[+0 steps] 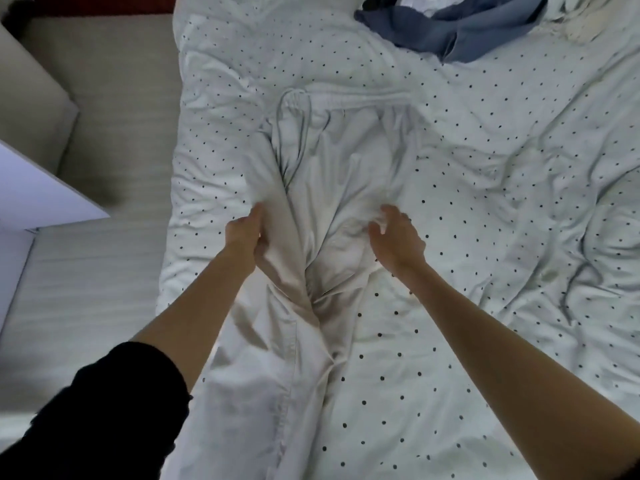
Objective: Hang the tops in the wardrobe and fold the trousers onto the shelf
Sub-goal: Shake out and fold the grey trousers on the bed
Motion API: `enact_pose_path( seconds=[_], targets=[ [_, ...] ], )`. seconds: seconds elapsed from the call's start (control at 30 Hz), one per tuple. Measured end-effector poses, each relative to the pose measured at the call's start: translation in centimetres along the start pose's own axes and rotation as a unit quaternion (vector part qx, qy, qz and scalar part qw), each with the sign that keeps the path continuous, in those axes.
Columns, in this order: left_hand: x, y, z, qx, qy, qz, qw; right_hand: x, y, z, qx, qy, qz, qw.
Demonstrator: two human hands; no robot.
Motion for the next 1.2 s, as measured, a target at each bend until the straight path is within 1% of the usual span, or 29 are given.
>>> enact_pose_path(
  seconds=[0.07,0.1,0.13,0.2,0.23,0.27,0.33,0.4,0.43,0.47,0.53,0.57,0.6,0.67,0.7,0.73,0.8,0.83,0.87,0.9,0.93,0.97,1.0,1.03,1.07,1.1,1.13,1.17,1.2],
  targets=[
    [1.8,-0.5,-1.6,0.011,0.023,0.008,1.000,0.0,0.6,-2.0,0.036,0.009,0.029,0.999],
    [2.8,-0.9,-2.5,0.011,0.033,0.012,0.999,-0.3,0.9,-3.2,0.057,0.028,0.047,0.997],
    [3.3,-1.0,-3.1,0.001,0.046,0.019,0.999,-0.5,1.3,-3.6,0.075,0.056,0.066,0.993],
    [4.8,-1.8,-3.8,-0.044,0.086,0.031,0.995,-1.3,1.6,-5.4,0.092,0.131,0.111,0.981],
    [5.6,-2.1,-4.0,-0.048,0.095,0.023,0.994,-1.7,1.6,-6.2,0.086,0.170,0.141,0.971],
    [5.9,-2.2,-4.2,-0.035,0.096,0.011,0.995,-2.2,1.4,-6.5,0.077,0.211,0.171,0.959],
    [7.0,-2.6,-4.3,0.026,0.055,-0.013,0.998,-3.2,0.8,-7.5,0.056,0.295,0.226,0.927],
    [8.4,-3.0,-3.1,0.069,-0.043,-0.034,0.996,-4.1,0.0,-8.1,0.025,0.366,0.279,0.887],
    [9.1,-3.0,-2.4,0.088,-0.115,-0.056,0.988,-4.3,-0.3,-8.4,0.011,0.392,0.304,0.869],
    [10.1,-3.1,-1.4,0.110,-0.195,-0.083,0.971,-4.5,-0.2,-9.0,0.005,0.411,0.312,0.857],
    [11.9,-3.6,1.1,0.149,-0.338,-0.163,0.915,-4.3,0.5,-9.8,0.013,0.425,0.287,0.858],
    [12.5,-4.3,2.7,0.165,-0.396,-0.202,0.881,-3.9,1.2,-10.2,0.032,0.423,0.244,0.872],
    [12.8,-5.3,4.1,0.162,-0.445,-0.237,0.848,-3.6,2.0,-10.3,0.057,0.397,0.180,0.898],
    [12.4,-9.0,7.6,0.113,-0.522,-0.271,0.801,-1.7,4.7,-10.8,0.073,0.297,0.013,0.952],
    [11.6,-11.3,9.2,0.074,-0.549,-0.293,0.779,-0.6,6.0,-11.3,0.066,0.244,-0.056,0.966],
    [10.4,-13.9,10.4,0.034,-0.565,-0.340,0.751,0.4,7.4,-12.1,0.050,0.196,-0.113,0.973],
    [7.6,-18.6,11.7,-0.034,-0.555,-0.476,0.681,2.0,9.4,-14.1,0.002,0.087,-0.226,0.970],
    [6.4,-20.6,12.0,-0.056,-0.536,-0.543,0.644,2.9,10.2,-15.4,-0.012,0.043,-0.260,0.965],
    [5.6,-22.1,12.1,-0.064,-0.522,-0.597,0.605,3.6,10.7,-16.6,-0.015,0.020,-0.270,0.963],
    [5.0,-22.8,12.0,-0.061,-0.524,-0.632,0.568,4.0,11.0,-17.1,-0.006,0.022,-0.257,0.966],
    [4.9,-23.6,11.6,-0.053,-0.526,-0.649,0.547,4.2,11.3,-17.8,0.007,0.047,-0.236,0.971],
    [5.0,-23.7,11.3,-0.054,-0.524,-0.659,0.537,4.0,11.3,-17.8,0.024,0.087,-0.210,0.974],
    [5.4,-24.0,10.9,-0.062,-0.520,-0.660,0.539,3.6,11.3,-18.1,0.041,0.140,-0.181,0.973],
    [5.7,-23.9,10.7,-0.083,-0.521,-0.647,0.550,3.0,11.0,-18.3,0.055,0.198,-0.151,0.967],
    [6.0,-23.6,10.6,-0.103,-0.533,-0.612,0.575,2.2,10.5,-18.5,0.061,0.249,-0.128,0.958],
    [6.3,-23.0,10.8,-0.109,-0.554,-0.545,0.620,1.4,9.9,-18.6,0.056,0.283,-0.111,0.951],
    [6.5,-22.0,10.9,-0.084,-0.578,-0.433,0.686,0.6,9.3,-18.7,0.040,0.302,-0.100,0.947],
    [6.8,-20.6,10.7,-0.026,-0.568,-0.309,0.762,-0.2,8.6,-18.7,0.017,0.311,-0.089,0.946],
    [7.1,-18.9,10.3,0.043,-0.510,-0.200,0.835,-0.6,7.9,-18.7,-0.004,0.314,-0.072,0.947]
  ],
)
Point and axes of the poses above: each hand's wrist, its own z-axis away from the middle knuckle, its own y-axis out of the back of the hand, x = y × z, the point moved 2 cm from there along -z, towards the middle knuckle, and after that the axes turned 9 degrees about x, right-handed, at the moved point
